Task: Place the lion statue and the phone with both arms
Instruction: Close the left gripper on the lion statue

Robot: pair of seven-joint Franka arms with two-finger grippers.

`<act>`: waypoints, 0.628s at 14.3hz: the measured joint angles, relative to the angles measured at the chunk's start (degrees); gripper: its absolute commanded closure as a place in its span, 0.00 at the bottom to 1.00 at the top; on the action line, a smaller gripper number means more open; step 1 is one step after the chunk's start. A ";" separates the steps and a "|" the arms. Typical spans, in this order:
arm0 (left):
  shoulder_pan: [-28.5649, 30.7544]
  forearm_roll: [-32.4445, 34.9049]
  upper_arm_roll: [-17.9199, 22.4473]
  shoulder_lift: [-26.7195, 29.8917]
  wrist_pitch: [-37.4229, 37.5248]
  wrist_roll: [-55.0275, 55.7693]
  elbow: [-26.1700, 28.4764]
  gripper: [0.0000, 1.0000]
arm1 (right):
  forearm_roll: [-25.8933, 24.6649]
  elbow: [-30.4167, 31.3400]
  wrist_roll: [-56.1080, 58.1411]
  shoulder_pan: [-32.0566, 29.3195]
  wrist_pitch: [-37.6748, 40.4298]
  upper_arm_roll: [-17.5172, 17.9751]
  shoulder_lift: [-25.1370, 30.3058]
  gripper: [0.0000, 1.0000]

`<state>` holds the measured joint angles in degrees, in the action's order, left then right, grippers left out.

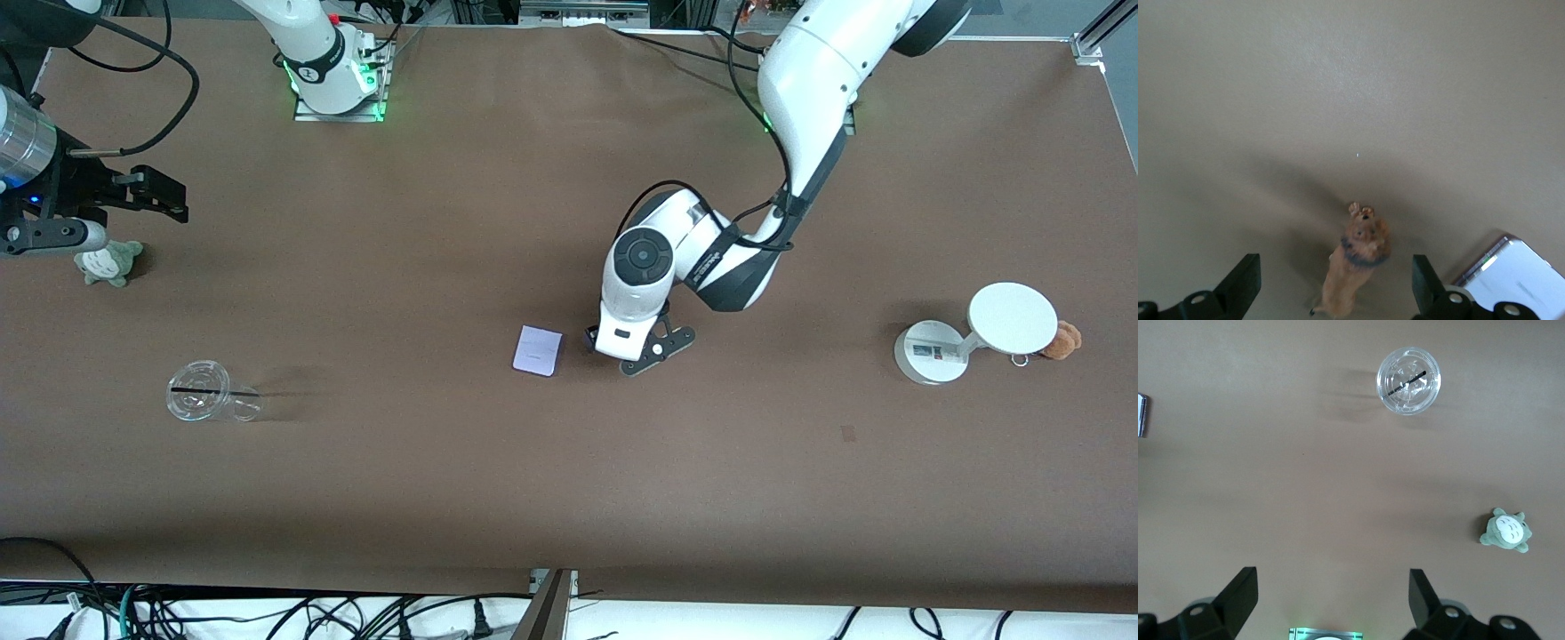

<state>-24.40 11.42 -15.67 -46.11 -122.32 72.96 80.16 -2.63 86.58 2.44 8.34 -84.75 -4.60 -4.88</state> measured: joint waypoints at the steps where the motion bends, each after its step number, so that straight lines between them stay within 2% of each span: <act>1: -0.96 0.01 0.84 -1.07 -0.12 0.32 -0.76 0.00 | 0.00 0.00 0.00 -0.04 0.00 -0.03 0.00 0.00; 3: -2.39 0.02 2.06 -2.53 -0.64 0.74 -1.67 0.00 | 0.00 0.00 0.00 -0.11 0.00 -0.13 0.00 0.00; 4: -2.75 0.02 2.28 -2.83 -0.76 0.86 -1.97 0.03 | 0.00 -0.01 0.00 -0.12 0.00 -0.15 0.00 0.00; 8: -3.00 0.02 2.47 -3.05 -0.76 0.98 -2.39 0.39 | 0.00 0.00 0.00 -0.11 0.00 -0.15 -0.01 0.00; 9: -3.00 0.02 2.51 -3.07 -0.76 0.98 -2.39 0.43 | 0.00 -0.01 0.00 -0.11 0.00 -0.15 -0.01 0.00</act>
<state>-27.40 11.44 -13.16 -49.18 -123.08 73.94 77.77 -2.63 86.57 2.44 8.23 -84.75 -4.75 -4.89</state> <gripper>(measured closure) 0.242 0.000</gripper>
